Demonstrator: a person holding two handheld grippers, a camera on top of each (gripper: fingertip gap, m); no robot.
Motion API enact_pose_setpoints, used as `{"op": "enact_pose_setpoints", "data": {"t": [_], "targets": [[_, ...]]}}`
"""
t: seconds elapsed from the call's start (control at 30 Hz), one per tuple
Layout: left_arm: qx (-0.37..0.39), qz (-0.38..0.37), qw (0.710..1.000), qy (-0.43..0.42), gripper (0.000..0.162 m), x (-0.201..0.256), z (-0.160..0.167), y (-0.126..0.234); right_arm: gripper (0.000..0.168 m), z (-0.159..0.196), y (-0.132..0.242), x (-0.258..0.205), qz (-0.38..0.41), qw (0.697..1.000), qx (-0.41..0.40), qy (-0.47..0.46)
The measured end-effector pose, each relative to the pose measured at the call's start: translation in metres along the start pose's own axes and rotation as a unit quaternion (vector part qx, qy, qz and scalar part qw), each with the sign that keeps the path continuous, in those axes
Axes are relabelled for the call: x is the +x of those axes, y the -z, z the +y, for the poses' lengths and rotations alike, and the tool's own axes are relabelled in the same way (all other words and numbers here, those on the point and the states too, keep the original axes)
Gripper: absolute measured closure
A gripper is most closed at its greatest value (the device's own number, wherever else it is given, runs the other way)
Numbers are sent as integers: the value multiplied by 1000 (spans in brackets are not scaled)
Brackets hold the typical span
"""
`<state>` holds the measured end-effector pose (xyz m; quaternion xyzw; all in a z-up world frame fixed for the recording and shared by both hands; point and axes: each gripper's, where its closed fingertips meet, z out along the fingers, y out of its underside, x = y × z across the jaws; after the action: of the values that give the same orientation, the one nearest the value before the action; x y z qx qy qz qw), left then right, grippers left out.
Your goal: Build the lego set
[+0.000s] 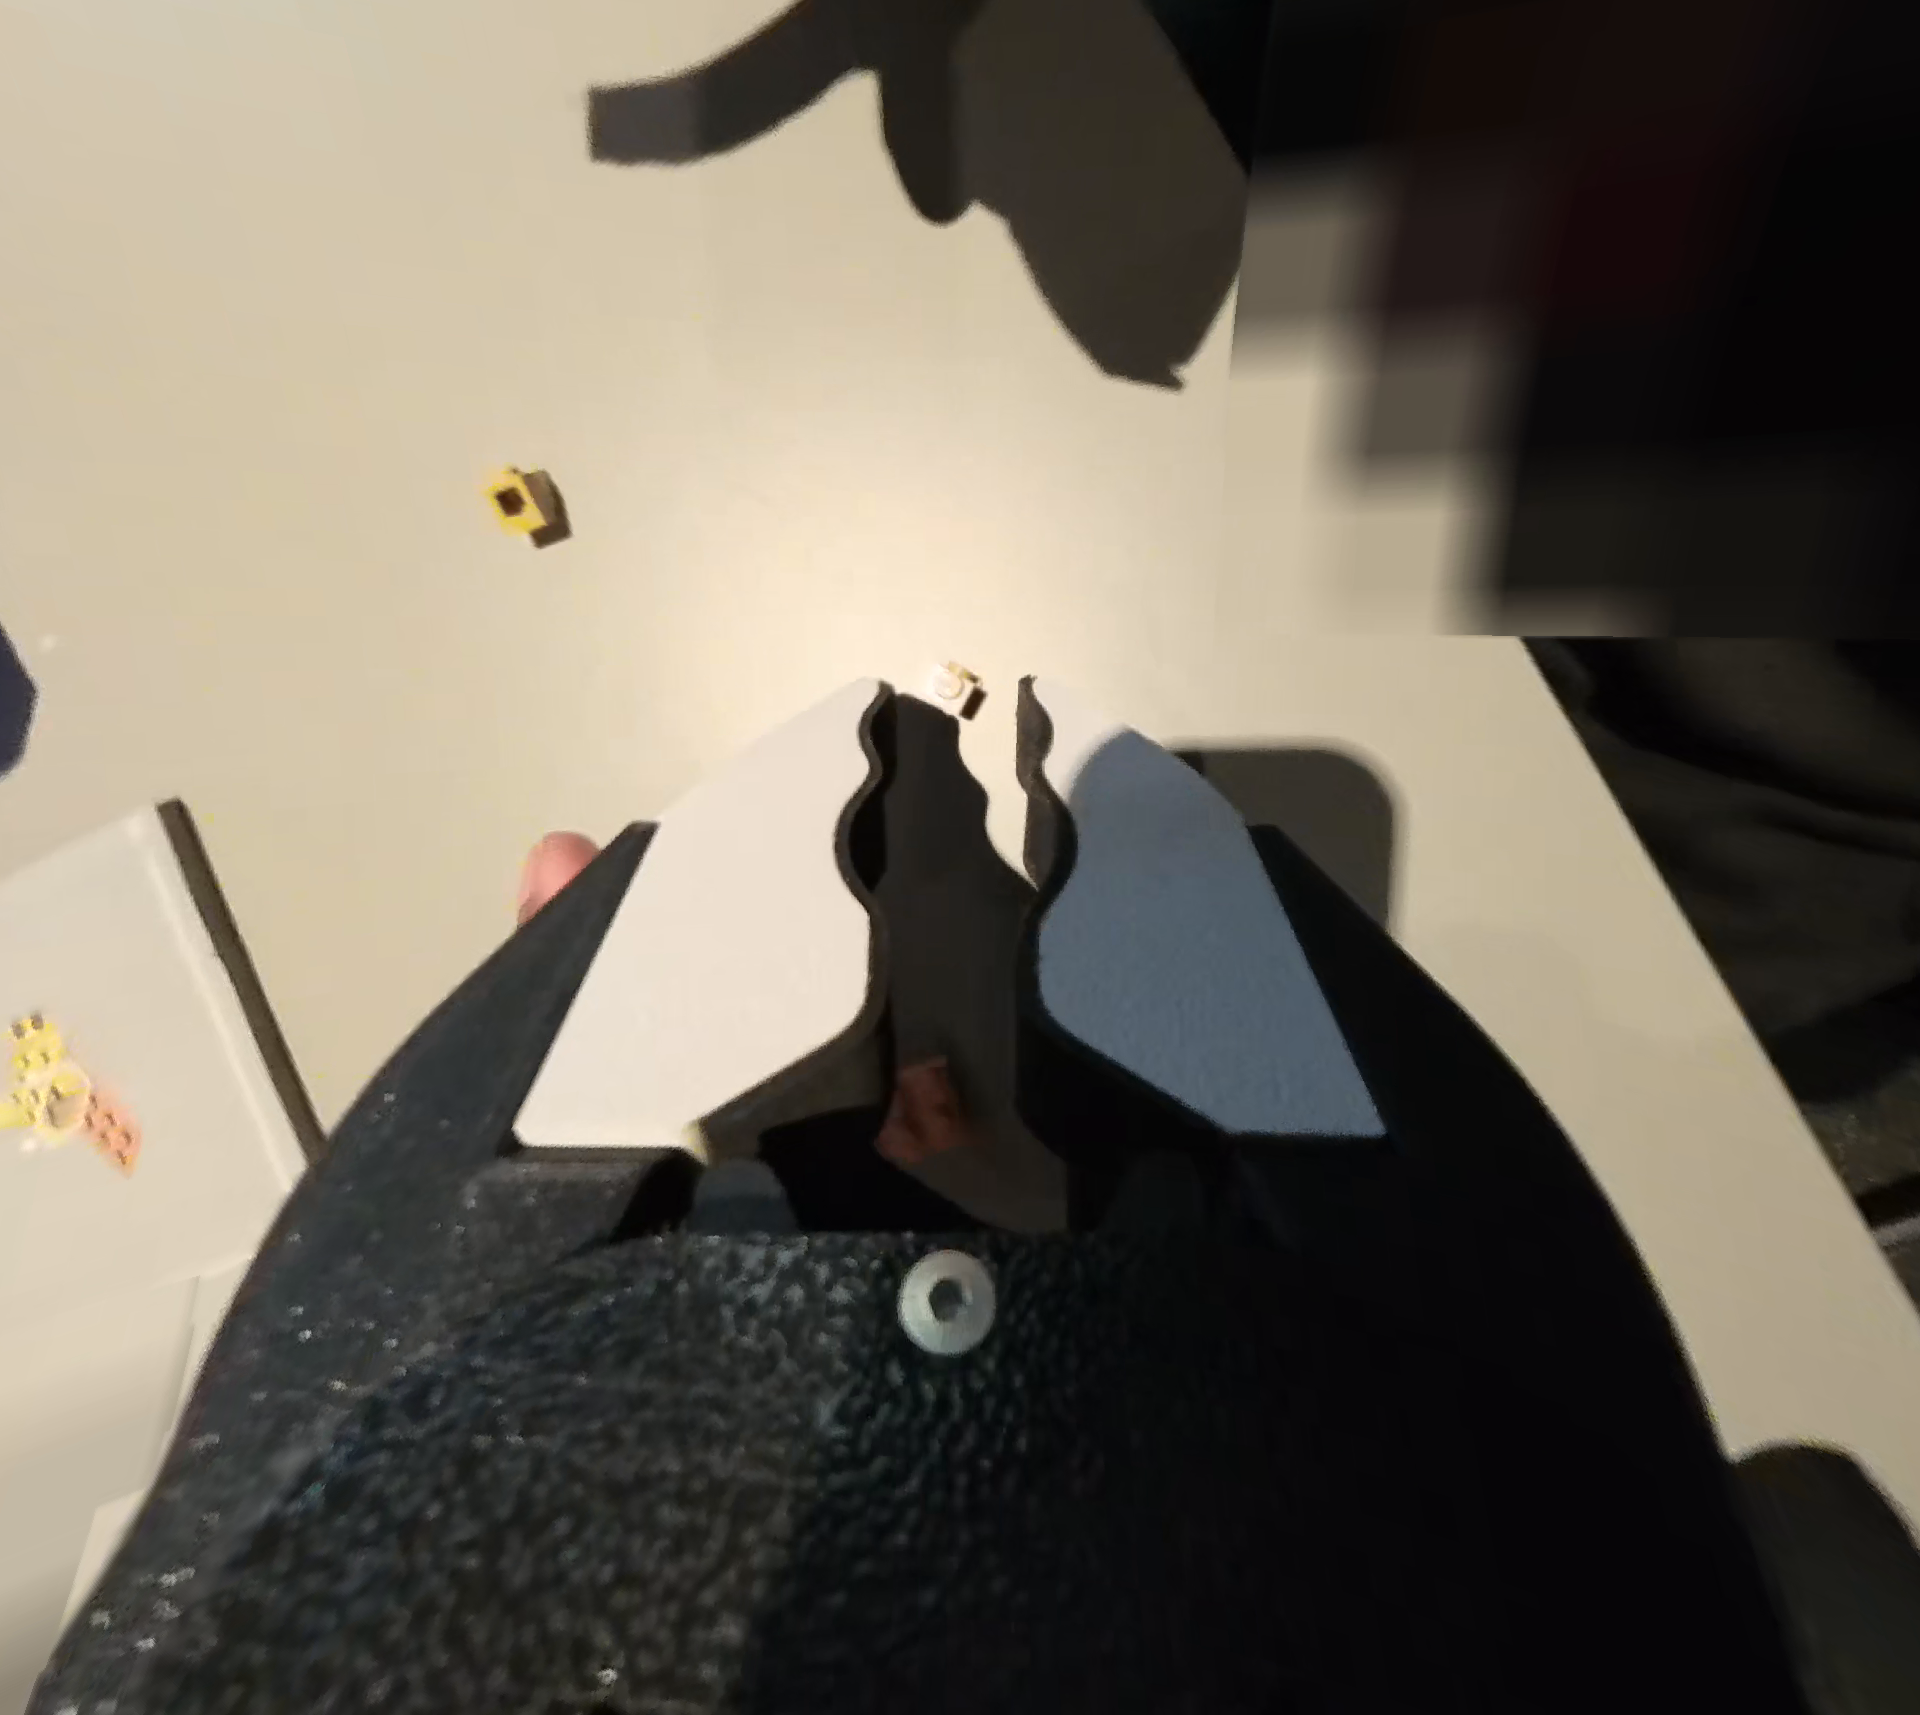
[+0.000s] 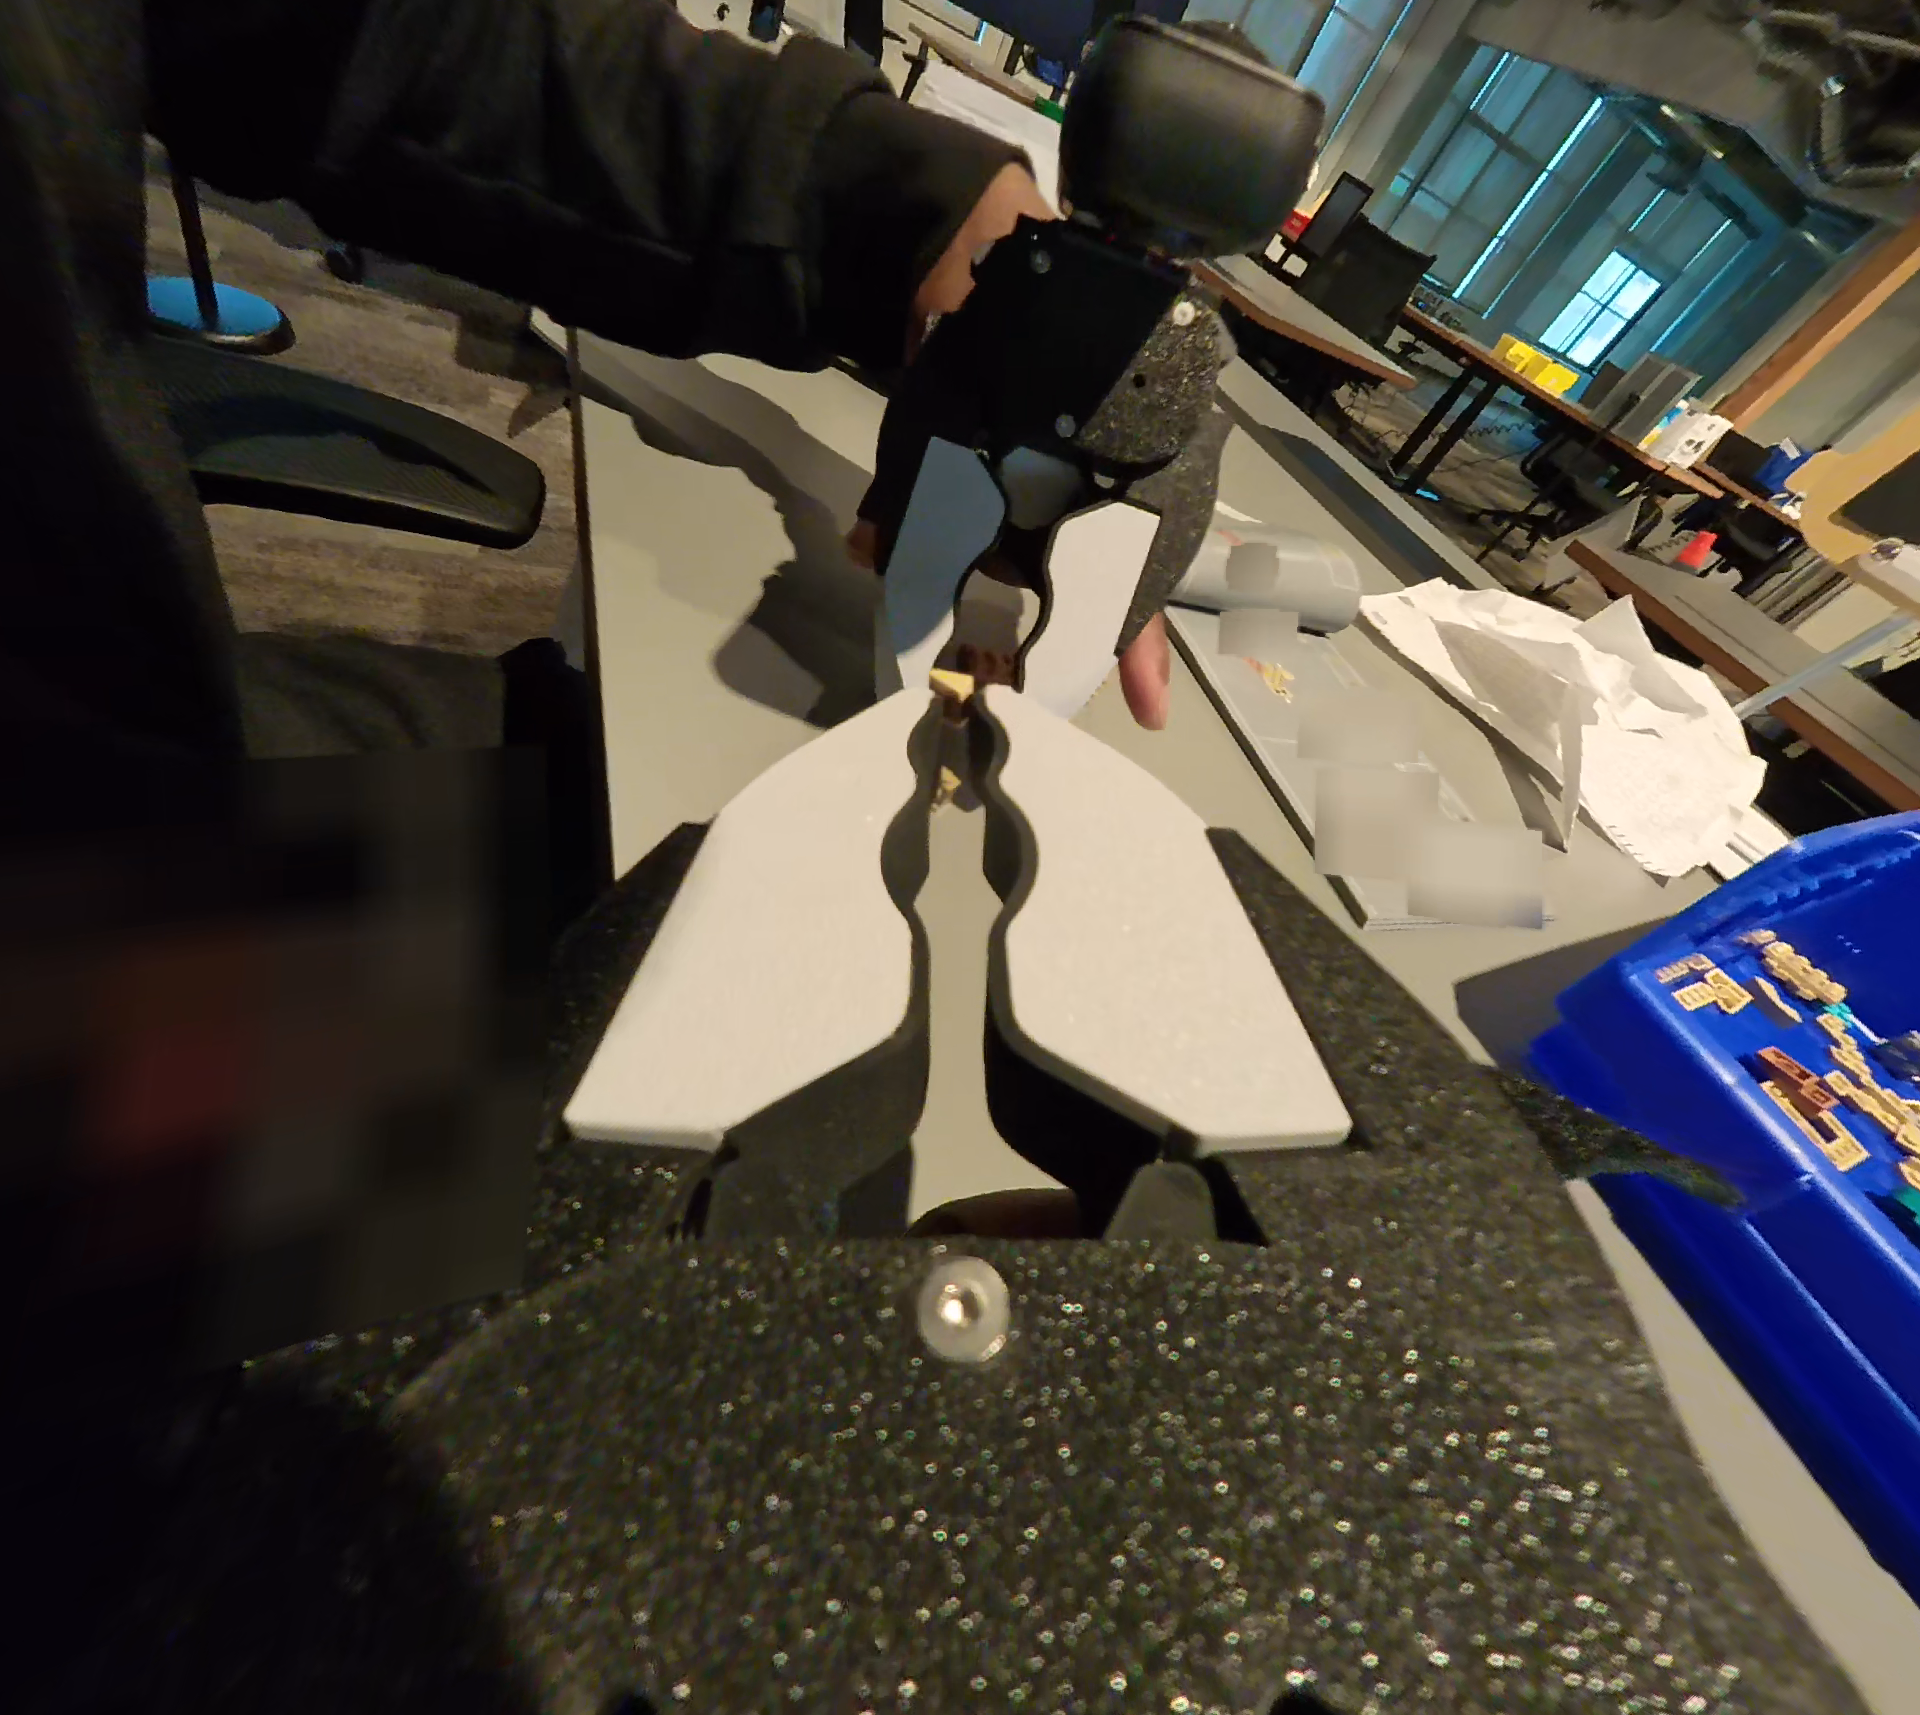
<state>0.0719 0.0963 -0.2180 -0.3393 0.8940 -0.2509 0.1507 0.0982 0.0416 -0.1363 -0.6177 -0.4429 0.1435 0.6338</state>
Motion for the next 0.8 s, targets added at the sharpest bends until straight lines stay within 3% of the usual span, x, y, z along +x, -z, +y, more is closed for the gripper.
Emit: {"op": "enact_pose_setpoints", "data": {"t": [0.5, 0.63, 0.8], "targets": [[-2, 35, 999, -7, 152, 5, -1, -8, 164, 11, -3, 6, 3, 1000, -20, -8], [10, 35, 999, 33, 152, 9, -5, -9, 164, 15, -6, 7, 2, 999, -33, -1], [47, 28, 988, 142, 153, 15, -14, -9, 164, 20, -8, 6, -6, 999, -44, 13]]}}
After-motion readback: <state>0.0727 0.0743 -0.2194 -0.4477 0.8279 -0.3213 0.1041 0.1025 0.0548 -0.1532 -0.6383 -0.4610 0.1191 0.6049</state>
